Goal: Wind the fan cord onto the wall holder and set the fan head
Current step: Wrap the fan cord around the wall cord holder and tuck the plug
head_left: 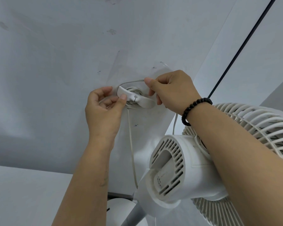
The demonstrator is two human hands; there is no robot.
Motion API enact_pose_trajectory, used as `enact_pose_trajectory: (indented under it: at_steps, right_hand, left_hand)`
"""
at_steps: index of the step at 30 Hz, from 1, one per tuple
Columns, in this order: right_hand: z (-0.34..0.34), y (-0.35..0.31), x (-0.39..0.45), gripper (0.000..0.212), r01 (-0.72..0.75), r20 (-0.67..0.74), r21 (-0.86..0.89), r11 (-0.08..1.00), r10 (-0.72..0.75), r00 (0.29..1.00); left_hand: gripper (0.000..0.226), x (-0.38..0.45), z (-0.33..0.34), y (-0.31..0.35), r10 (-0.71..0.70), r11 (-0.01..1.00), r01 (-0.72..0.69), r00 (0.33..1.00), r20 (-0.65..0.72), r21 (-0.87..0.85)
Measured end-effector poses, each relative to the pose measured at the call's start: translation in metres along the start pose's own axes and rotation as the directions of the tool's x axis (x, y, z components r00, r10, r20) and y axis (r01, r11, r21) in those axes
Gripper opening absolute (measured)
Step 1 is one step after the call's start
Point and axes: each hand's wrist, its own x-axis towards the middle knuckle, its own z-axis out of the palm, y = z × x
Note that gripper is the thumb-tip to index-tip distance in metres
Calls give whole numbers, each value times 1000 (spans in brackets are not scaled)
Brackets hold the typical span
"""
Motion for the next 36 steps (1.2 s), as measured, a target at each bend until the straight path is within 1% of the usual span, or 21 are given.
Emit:
enact_pose_trajectory:
  at_steps: [3,6,8,12,17,19,23,26,29,34,36]
  right_hand:
    - [-1,0,0,45,16,-19,5,1000,-16,1000]
    - [-1,0,1,46,26,-35,12,1000,-25,999]
    - [-1,0,1,47,30,-42,12,999,-29,999]
    - [-1,0,0,48,21,-60,6,1000,-21,998]
    - [1,-2,1,42,-18,-98,4,1000,19,995]
    - [0,-2,2,43,-29,-128,7,1000,30,991]
    - [-6,4,4,47,-72,-242,36,997,79,967]
    - [-10,8,0,46,-126,-227,40,991,132,965]
    - [-11,6,0,42,-161,-251,41,986,166,954]
    - [-9,1,2,36,-201,-299,11,980,195,934]
    - [-10,1,2,33,-227,-305,-17,974,211,929]
  left_hand:
    - [30,0,-3,1,-28,999,28,1000,-1,-34]
    - [23,3,-9,2,-65,994,67,997,35,-91]
    - [21,5,-13,1,-72,991,77,996,54,-109]
    - [21,6,-15,1,-58,992,65,996,66,-111]
    - [20,6,-16,2,-84,994,90,993,86,-68]
    - [22,6,-16,3,-106,990,113,990,93,-80]
    - [23,1,-11,4,-139,981,151,984,108,-119]
    - [21,0,-7,4,-140,984,147,987,74,-102]
    - [19,1,-7,4,-153,986,157,987,58,-64]
    - [18,2,-9,6,-231,973,229,970,78,44]
    - [20,2,-8,6,-203,977,196,976,76,85]
